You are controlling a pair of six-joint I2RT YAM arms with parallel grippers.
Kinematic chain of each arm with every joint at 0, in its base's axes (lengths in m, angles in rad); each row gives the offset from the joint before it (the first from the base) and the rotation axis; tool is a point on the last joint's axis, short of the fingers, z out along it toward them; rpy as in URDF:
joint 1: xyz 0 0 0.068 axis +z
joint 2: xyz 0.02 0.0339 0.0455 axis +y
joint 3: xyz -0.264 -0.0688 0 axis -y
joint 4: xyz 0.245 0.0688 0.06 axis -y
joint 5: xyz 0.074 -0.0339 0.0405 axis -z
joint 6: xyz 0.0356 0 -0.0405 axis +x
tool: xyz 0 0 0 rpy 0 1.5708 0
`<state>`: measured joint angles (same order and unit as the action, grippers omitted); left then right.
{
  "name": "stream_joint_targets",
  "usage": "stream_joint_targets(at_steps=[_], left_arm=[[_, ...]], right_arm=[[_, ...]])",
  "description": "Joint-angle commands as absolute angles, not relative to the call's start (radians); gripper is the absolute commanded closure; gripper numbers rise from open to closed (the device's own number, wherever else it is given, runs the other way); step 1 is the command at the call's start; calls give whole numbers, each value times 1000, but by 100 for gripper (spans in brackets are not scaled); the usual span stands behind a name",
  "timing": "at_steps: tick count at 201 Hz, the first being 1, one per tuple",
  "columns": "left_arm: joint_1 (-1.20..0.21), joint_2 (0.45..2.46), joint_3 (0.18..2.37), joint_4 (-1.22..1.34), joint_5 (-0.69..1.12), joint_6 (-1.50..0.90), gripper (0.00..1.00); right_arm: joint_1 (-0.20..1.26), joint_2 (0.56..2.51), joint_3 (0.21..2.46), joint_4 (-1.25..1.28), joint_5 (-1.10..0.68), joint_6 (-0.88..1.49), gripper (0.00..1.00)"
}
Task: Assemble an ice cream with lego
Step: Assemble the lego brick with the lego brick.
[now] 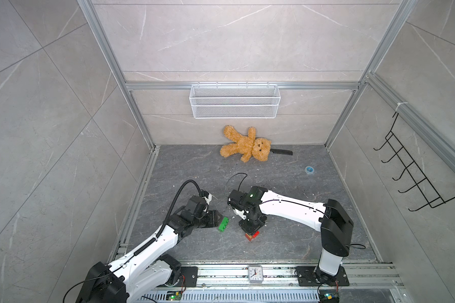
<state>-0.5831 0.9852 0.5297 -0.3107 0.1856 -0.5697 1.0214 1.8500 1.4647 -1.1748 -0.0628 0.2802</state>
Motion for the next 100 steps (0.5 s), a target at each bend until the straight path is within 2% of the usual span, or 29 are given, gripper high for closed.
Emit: stream_joint_targets(at_steps=[1, 11, 22, 53, 68, 100], left_arm=[[-588, 965, 526, -307, 177, -580, 45], [-588, 966, 528, -307, 177, -579, 45], [-588, 969, 532, -310, 176, -576, 45], [-588, 969, 539, -319, 169, -574, 45], [-588, 971, 540, -320, 168, -574, 45], [-588, 973, 538, -328, 157, -574, 45]], right_arm=[[1046, 1940, 1403, -1160, -112, 294, 98], [1046, 1926, 1408, -1157, -99, 297, 93], [1046, 1912, 1415, -1157, -82, 302, 79], [1046, 1887, 1430, -1157, -59, 309, 63], [1047, 1880, 1426, -1153, -54, 310, 44], [1046, 1852, 1408, -1136, -28, 319, 29]])
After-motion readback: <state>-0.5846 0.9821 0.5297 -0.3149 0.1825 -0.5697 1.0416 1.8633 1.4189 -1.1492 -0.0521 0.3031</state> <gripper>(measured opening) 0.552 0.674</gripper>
